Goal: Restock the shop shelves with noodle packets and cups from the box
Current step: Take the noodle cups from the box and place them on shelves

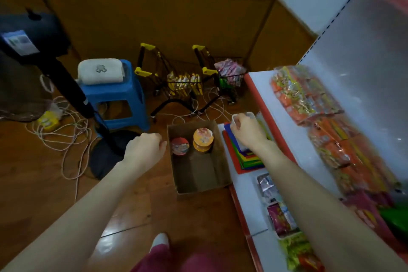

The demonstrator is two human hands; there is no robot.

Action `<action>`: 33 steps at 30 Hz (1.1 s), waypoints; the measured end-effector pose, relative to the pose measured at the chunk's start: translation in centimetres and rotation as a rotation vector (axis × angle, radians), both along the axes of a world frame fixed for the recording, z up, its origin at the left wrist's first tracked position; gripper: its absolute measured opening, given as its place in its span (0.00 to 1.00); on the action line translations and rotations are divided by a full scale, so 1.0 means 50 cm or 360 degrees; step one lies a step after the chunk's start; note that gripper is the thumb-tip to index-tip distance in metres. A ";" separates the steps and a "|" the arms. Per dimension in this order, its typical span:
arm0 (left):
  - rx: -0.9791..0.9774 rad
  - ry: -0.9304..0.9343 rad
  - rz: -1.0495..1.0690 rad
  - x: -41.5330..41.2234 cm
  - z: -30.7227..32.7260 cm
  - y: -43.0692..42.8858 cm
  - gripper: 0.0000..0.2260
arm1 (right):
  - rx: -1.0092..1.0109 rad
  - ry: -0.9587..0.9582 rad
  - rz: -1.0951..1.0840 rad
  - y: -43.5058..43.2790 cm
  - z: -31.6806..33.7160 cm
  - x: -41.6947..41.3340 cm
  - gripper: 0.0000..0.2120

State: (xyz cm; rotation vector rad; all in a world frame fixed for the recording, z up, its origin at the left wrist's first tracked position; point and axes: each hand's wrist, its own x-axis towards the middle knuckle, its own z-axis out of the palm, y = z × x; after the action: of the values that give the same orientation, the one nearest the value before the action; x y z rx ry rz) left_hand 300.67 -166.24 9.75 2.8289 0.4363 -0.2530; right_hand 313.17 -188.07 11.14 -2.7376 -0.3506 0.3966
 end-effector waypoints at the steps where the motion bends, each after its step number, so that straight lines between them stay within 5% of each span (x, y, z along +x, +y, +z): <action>1: -0.0032 0.0033 -0.0014 0.026 -0.021 0.002 0.13 | -0.0020 0.0028 -0.0019 0.001 -0.026 0.014 0.08; 18: -0.0258 0.0546 0.0138 0.421 -0.561 -0.020 0.15 | -0.0179 0.0731 -0.0266 -0.018 -0.593 0.259 0.15; 33: -0.0438 0.0407 0.0150 0.606 -1.213 -0.026 0.23 | -0.0069 0.0925 -0.0589 0.006 -1.289 0.293 0.13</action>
State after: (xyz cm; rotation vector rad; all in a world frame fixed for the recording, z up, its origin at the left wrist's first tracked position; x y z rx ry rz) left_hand 330.99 -167.54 -50.90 2.5080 0.5405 -0.6096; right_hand 327.83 -187.79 -53.31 -2.4971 0.3119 1.0530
